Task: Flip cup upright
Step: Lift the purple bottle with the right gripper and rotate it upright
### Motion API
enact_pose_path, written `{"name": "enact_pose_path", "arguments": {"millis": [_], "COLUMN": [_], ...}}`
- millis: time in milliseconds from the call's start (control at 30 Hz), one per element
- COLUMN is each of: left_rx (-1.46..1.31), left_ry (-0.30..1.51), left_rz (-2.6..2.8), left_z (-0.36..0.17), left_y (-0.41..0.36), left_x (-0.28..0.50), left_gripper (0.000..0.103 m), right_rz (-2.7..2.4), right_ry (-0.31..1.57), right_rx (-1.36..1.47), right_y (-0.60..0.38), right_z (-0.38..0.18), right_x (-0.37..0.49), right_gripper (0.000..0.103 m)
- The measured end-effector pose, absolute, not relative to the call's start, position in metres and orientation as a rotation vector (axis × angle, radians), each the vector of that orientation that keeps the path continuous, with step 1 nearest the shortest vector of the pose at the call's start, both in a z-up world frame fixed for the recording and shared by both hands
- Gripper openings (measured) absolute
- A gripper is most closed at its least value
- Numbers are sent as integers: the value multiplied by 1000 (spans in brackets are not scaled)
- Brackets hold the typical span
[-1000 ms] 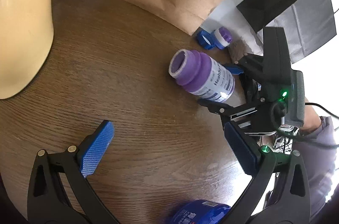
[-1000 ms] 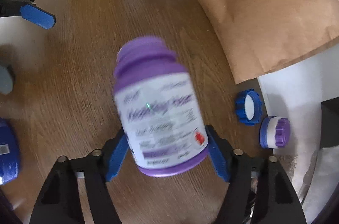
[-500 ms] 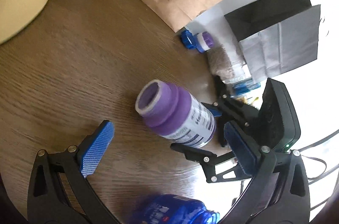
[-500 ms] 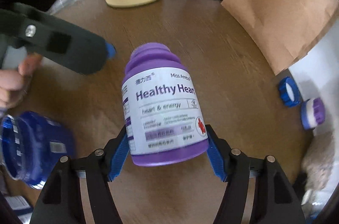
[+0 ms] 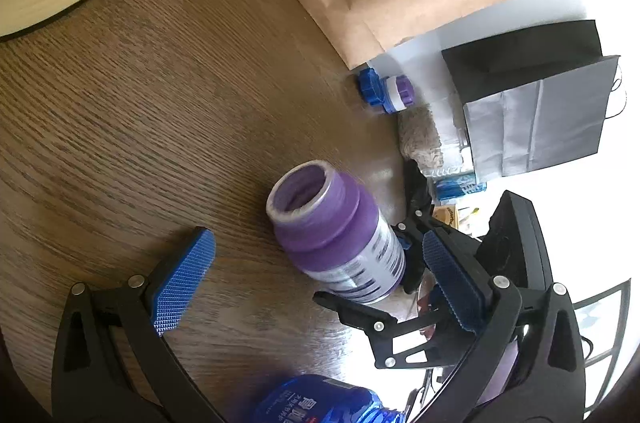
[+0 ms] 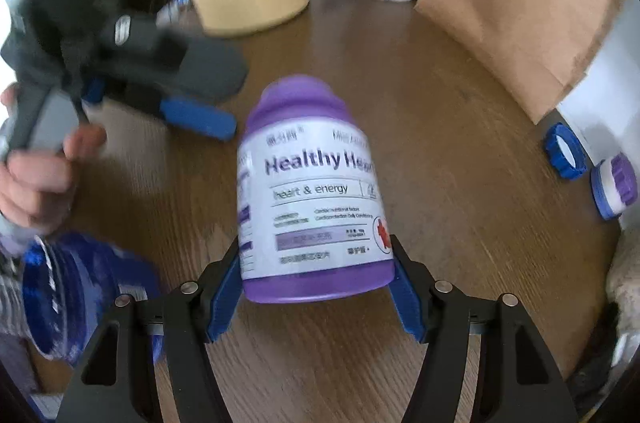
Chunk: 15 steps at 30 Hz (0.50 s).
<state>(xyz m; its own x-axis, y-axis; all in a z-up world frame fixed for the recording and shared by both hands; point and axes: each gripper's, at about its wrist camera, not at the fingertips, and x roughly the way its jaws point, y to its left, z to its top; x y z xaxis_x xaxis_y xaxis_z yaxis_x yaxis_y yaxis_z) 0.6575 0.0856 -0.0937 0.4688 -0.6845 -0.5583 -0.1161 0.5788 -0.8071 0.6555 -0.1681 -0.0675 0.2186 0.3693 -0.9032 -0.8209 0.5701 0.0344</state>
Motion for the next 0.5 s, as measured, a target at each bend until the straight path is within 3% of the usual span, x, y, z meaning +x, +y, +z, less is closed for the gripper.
{"name": "enact_pose_path", "arguments": {"millis": [267,500], "left_rx": [-770,-780], "left_ry": [982,985], "left_rz": [-342,-287], "left_z": [-74,-78], "left_y": [94,119], "left_x": [660,663], "left_gripper": [103,103], "right_rz": [882,905], "right_ry": [1108,1165], "right_rx": [-675,-711], "right_y": [-139,-103], "right_z": [-65,-67], "right_x": [663,683], "right_gripper": [70,76]}}
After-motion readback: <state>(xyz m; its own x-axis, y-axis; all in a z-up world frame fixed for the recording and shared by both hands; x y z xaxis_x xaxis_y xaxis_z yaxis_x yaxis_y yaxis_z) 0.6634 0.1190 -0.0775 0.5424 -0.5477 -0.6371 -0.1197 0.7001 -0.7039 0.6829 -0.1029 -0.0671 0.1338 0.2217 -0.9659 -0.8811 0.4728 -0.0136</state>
